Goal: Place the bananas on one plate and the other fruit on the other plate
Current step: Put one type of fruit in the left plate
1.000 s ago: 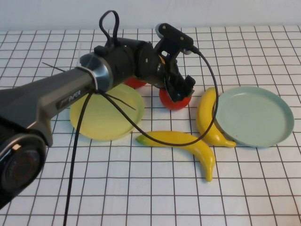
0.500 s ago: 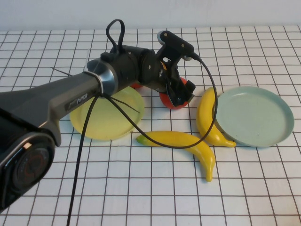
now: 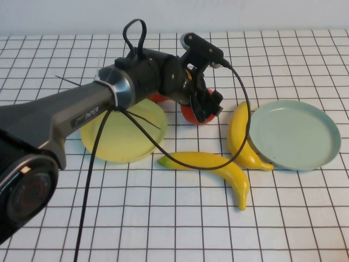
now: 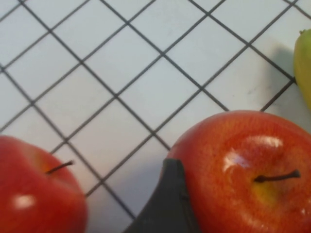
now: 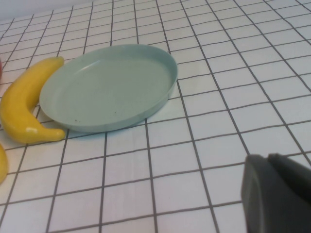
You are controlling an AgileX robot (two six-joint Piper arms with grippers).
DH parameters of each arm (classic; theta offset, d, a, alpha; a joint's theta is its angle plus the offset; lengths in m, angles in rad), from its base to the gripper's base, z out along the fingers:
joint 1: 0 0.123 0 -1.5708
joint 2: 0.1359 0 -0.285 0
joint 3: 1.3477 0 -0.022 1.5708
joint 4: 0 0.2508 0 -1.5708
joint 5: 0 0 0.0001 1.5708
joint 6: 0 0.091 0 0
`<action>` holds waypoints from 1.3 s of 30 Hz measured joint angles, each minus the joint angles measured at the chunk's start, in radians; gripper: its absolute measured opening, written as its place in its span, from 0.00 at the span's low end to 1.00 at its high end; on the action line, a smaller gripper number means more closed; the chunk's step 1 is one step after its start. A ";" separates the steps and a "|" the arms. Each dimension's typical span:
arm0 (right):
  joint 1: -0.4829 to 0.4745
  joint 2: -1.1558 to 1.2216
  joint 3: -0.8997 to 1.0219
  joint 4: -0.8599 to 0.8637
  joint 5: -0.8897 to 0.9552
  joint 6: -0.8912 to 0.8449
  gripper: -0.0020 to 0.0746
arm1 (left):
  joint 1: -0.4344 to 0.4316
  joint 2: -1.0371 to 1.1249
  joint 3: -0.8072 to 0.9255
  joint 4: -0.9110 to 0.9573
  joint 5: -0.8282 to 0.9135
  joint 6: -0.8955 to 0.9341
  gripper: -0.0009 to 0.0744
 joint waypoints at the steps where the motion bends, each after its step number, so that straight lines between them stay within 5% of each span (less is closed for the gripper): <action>1: 0.000 0.000 0.000 0.000 0.000 0.000 0.01 | 0.000 -0.014 0.000 0.022 0.006 -0.028 0.77; 8: 0.000 0.000 0.000 0.000 0.000 0.000 0.01 | 0.000 -0.246 0.073 0.154 -0.007 -0.212 0.77; 22: 0.000 0.000 0.000 0.000 0.000 0.000 0.01 | 0.201 -0.557 0.754 0.125 -0.361 -0.225 0.77; 39: 0.000 0.000 0.000 0.000 0.000 0.000 0.01 | 0.260 -0.531 0.808 0.094 -0.428 -0.243 0.78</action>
